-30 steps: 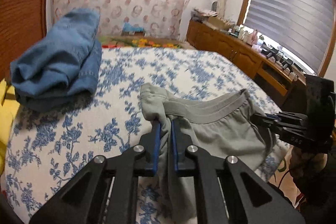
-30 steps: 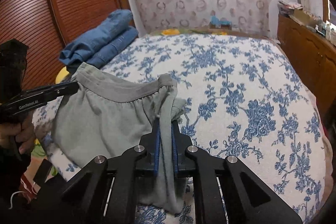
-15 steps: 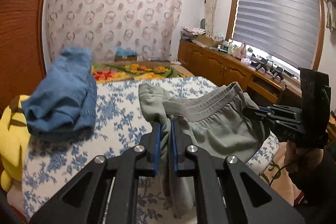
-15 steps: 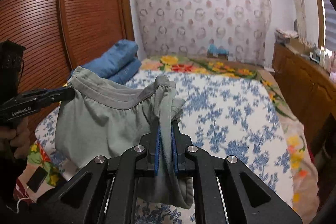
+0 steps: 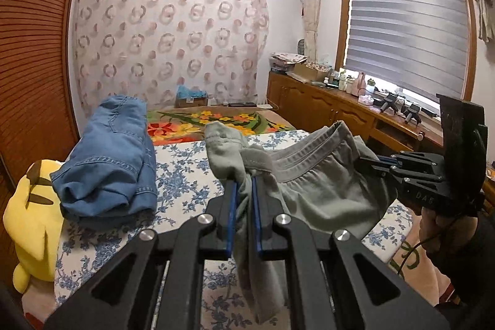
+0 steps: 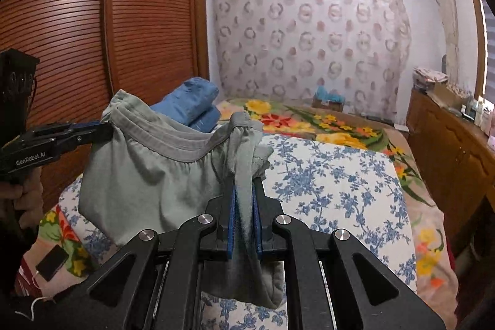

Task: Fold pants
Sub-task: 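Lift the pants with the right gripper and carry toward the denim pile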

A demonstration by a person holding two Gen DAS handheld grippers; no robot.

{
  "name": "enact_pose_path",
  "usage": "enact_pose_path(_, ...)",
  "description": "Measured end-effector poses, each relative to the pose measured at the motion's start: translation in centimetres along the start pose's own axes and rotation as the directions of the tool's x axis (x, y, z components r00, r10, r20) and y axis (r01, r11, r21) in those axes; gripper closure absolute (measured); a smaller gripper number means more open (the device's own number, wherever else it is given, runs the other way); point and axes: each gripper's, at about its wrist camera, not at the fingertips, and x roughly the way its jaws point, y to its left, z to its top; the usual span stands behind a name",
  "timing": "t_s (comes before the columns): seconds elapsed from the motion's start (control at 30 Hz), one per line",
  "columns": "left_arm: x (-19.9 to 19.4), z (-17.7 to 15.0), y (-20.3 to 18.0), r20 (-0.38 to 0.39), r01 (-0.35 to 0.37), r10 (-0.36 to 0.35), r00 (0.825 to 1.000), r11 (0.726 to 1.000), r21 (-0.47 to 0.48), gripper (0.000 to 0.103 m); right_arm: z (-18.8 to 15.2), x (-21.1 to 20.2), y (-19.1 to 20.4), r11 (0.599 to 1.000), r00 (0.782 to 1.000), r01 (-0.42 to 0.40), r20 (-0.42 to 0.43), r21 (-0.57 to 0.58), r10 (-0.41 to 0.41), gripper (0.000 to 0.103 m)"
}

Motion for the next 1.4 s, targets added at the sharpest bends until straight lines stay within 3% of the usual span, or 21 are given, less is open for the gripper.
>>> enact_pose_path(0.47,1.2,-0.4,5.2,-0.009,-0.087,0.086,0.996,0.995,-0.053,0.097,3.1,6.7,2.5,0.993,0.997,-0.062,-0.046,-0.103,0.058,0.096)
enact_pose_path(0.97,3.2,3.8,12.0,0.022,-0.180,0.181,0.983,0.982,-0.052,0.097,9.8,15.3,5.3,0.962,0.994,-0.107,-0.031,-0.252,0.103,0.096)
enact_pose_path(1.4,5.0,6.7,17.8,0.059,-0.250,0.256,0.965,0.963,-0.104,0.097,15.5,23.2,4.8,0.957,0.987,-0.142,0.039,-0.252,0.157,0.096)
